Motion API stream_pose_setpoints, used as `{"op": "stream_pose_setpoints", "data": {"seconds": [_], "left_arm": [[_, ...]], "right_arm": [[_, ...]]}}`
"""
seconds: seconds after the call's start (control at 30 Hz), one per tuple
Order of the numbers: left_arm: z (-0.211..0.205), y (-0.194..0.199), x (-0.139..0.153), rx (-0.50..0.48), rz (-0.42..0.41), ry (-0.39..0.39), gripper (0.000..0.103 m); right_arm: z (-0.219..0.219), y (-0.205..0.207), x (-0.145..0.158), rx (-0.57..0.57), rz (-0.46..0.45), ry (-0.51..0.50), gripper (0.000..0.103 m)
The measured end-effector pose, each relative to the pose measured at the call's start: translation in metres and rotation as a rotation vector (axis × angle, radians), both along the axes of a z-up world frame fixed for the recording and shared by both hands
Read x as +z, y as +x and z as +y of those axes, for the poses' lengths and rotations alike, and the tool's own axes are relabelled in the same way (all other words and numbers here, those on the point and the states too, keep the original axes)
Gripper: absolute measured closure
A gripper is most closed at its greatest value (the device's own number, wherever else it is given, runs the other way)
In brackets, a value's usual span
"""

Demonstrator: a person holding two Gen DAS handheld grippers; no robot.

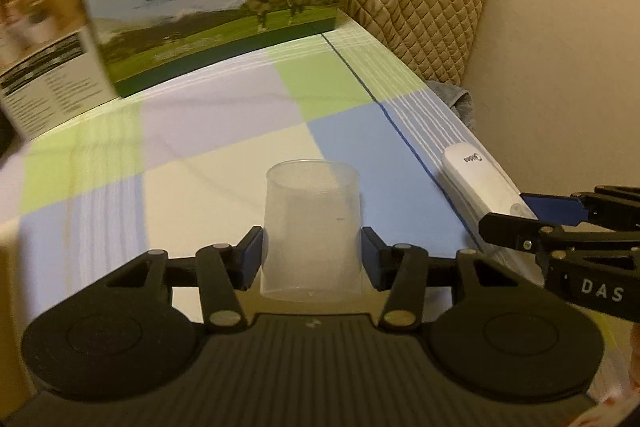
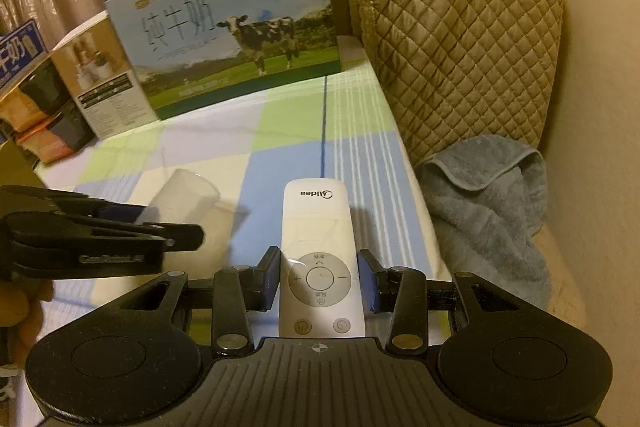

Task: Organize rigid objects
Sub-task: 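Carry the clear cup and white remote over the cardboard box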

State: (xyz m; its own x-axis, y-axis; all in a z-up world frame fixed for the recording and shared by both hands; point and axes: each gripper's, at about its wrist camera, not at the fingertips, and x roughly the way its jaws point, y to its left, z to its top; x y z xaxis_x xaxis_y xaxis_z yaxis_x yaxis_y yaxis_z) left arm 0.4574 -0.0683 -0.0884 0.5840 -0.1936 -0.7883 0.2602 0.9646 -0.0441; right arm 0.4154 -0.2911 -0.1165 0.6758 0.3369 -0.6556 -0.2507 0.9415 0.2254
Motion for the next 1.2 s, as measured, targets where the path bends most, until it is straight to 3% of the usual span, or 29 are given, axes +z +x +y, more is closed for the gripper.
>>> {"op": "stream_pose_setpoints", "data": {"seconds": [0.43, 0.67, 0.97, 1.2], "left_arm": [[0.050, -0.145, 0.070, 0.121, -0.028, -0.100, 0.057], [0.066, -0.221, 0.104, 0.123, -0.081, -0.091, 0.057], [0.104, -0.284, 0.149, 0.163, -0.144, -0.089, 0.057], [0.138, -0.314, 0.174, 0.212, -0.181, -0.079, 0.057]], "right_arm": [[0.024, -0.126, 0.041, 0.023, 0.007, 0.033, 0.065], [0.045, -0.194, 0.075, 0.054, -0.048, 0.021, 0.065], [0.081, -0.254, 0.117, 0.121, -0.107, 0.036, 0.065], [0.119, -0.276, 0.140, 0.185, -0.140, 0.051, 0.065]]}}
